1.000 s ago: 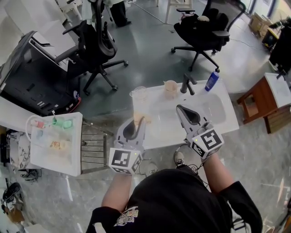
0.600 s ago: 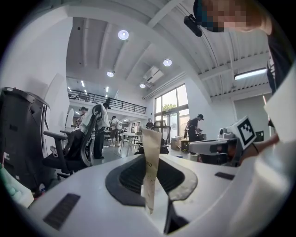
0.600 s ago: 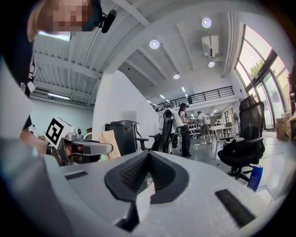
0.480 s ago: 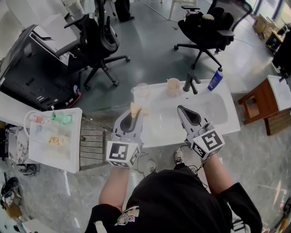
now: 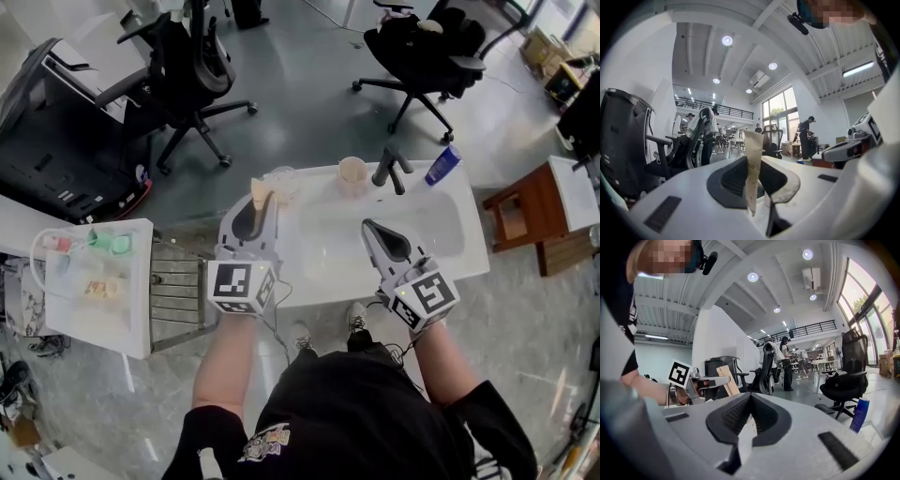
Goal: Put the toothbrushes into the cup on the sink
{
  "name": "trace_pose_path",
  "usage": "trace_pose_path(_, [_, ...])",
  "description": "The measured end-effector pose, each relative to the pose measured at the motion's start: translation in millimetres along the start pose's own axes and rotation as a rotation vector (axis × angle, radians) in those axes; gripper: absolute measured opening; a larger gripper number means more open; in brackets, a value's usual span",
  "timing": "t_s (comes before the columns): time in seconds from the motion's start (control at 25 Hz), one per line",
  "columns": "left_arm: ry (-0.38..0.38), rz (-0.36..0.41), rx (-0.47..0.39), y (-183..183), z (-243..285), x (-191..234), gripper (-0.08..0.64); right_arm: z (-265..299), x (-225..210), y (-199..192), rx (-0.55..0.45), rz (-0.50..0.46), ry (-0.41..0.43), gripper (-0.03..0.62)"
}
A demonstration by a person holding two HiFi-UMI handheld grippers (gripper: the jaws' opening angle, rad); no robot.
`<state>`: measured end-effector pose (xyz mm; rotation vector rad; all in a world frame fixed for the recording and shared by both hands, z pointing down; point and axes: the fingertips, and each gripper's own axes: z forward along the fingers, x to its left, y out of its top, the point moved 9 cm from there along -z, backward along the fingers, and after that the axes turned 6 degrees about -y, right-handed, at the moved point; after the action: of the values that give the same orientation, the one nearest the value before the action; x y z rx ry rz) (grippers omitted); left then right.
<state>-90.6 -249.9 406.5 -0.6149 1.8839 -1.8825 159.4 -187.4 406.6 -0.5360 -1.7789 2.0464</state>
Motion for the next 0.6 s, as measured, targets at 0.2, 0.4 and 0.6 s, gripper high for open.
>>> trace_pose_path(0.2, [0.023, -0.009, 0.001, -18.8, 27.8, 23.1, 0.057, 10.5, -8.7, -7.0, 0.032, 0.010, -0.006, 0.006])
trace_pose_path(0.4, [0.045, -0.019, 0.023, -46.0, 51.9, 39.5, 0.057, 19.4, -20.1, -13.2, 0.058, 0.016, -0.013, 0.006])
trace_pose_path(0.6, [0.076, -0.047, 0.074, -78.8, 67.3, 54.4, 0.057, 30.9, -26.3, -20.5, 0.076, 0.024, -0.014, 0.006])
